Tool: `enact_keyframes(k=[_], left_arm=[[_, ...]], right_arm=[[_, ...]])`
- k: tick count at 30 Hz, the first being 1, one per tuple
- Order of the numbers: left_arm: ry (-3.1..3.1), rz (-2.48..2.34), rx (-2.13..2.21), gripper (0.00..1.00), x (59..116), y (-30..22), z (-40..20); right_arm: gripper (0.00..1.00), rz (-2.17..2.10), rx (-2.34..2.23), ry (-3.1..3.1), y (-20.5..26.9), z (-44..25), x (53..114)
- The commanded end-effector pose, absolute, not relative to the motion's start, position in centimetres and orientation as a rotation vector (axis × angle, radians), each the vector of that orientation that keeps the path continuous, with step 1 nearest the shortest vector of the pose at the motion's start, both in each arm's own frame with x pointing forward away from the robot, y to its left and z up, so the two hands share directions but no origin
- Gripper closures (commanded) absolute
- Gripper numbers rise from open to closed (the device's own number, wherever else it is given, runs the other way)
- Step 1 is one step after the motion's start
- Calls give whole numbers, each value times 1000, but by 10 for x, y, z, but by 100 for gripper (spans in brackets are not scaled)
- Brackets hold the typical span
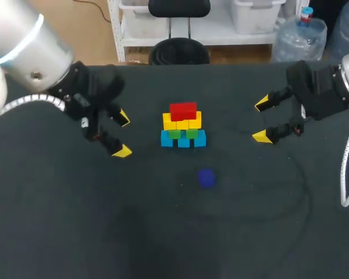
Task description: Place the blue cubes, place green cubes on the blue cubes, place the yellow cubes on the green cubes, then place the red cubes on the yellow cubes, and place purple cube on the red cubes.
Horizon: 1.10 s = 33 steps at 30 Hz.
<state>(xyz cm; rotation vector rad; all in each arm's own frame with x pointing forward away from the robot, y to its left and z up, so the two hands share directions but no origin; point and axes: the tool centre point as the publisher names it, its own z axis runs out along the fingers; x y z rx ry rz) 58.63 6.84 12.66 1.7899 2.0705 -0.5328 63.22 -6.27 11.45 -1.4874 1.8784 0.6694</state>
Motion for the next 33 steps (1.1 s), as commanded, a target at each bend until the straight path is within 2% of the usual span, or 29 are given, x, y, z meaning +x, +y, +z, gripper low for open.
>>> enact_keyframes(k=[1, 21, 33], left_arm=[[2032, -444, 1730, 0, 566, 78, 134], [2096, -307, 1559, 0, 547, 108, 153], [2075, -372, 1516, 0, 555, 104, 155]], right_arm=[[0, 672, -1487, 1876, -62, 113, 633], [0, 672, -1487, 1876, -62, 113, 633], [0, 693, -1541, 1848, -56, 112, 631]])
